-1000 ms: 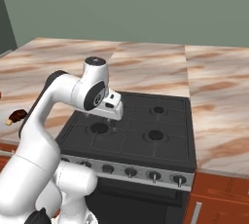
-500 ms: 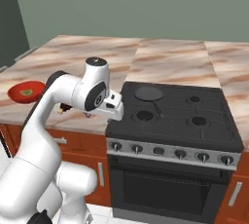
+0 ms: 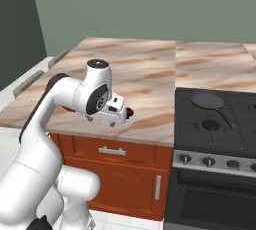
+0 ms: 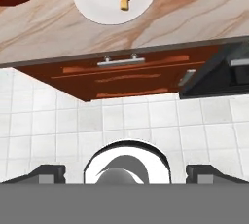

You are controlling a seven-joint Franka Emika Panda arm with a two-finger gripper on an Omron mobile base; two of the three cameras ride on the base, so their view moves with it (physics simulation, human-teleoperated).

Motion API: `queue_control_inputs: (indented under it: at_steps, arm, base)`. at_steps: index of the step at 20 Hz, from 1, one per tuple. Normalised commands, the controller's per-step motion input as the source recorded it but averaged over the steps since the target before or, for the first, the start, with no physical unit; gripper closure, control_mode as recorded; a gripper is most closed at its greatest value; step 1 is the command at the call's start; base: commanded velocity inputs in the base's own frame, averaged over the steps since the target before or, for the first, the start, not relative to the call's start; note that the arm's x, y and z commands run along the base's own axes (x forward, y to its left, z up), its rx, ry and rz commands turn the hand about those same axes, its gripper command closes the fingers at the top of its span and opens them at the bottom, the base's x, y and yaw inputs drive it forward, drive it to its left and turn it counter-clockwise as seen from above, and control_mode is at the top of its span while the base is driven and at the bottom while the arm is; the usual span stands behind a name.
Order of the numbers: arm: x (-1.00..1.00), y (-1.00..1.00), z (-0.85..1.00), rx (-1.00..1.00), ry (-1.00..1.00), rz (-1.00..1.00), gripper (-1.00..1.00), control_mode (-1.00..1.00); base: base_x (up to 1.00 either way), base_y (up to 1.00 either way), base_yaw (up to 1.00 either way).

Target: Place the steak on the plate and place the lemon wedge on the same plate.

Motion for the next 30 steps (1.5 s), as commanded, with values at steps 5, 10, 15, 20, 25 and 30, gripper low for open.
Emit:
queue_control_inputs:
  at_steps: [5,10,15,20,25,30]
  arm:
    - [0.0,0.0,0.0,0.0,0.0,0.0,-1.0,1.0]
    - [0.0,0.0,0.0,0.0,0.0,0.0,-1.0,1.0]
    - [0.0,0.0,0.0,0.0,0.0,0.0,-1.0,1.0]
    - [0.0,0.0,0.0,0.0,0.0,0.0,-1.0,1.0]
    - [0.0,0.0,0.0,0.0,0.0,0.0,-1.0,1.0]
    - [0.0,0.0,0.0,0.0,0.0,0.0,-1.0,1.0]
  base:
    - [0.46,0.79,0.0]
    - [0.51,0.54,0.0]
    - [0.35,-0.17,0.0]
    - [0.18,-0.49,0.0]
    - [0.16,-0.46,0.0]
    - [0.35,-0.09,0.02]
